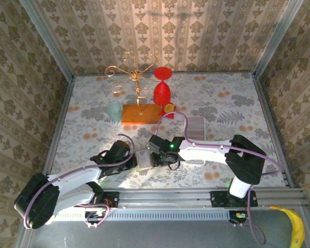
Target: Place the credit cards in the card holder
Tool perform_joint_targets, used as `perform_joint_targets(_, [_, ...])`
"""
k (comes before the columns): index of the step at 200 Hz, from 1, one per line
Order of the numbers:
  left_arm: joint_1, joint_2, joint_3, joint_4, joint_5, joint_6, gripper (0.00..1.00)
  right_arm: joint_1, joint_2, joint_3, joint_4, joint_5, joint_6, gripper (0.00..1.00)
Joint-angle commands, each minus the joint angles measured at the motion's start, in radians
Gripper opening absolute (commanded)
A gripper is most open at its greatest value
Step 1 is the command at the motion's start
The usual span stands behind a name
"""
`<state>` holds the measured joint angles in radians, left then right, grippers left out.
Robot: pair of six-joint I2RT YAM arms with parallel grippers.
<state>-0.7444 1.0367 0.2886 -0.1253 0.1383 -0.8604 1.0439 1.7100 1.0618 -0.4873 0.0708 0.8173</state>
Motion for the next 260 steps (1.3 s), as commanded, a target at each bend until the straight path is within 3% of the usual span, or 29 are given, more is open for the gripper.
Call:
perform_joint_targets(1, [0.004, -0.006, -0.029, -0.005, 0.014, 0.0, 0.0, 0.004, 0.038, 0.015, -0.007, 0.002, 0.009, 0.56])
perform_joint_targets(165, [0.002, -0.006, -0.044, 0.011, 0.016, -0.008, 0.0, 0.011, 0.043, -0.013, 0.17, -0.096, 0.103, 0.59])
perform_joint_targets(260, [0.003, -0.021, -0.048, 0.006, 0.016, -0.011, 0.0, 0.011, -0.011, -0.035, 0.238, -0.105, 0.143, 0.51])
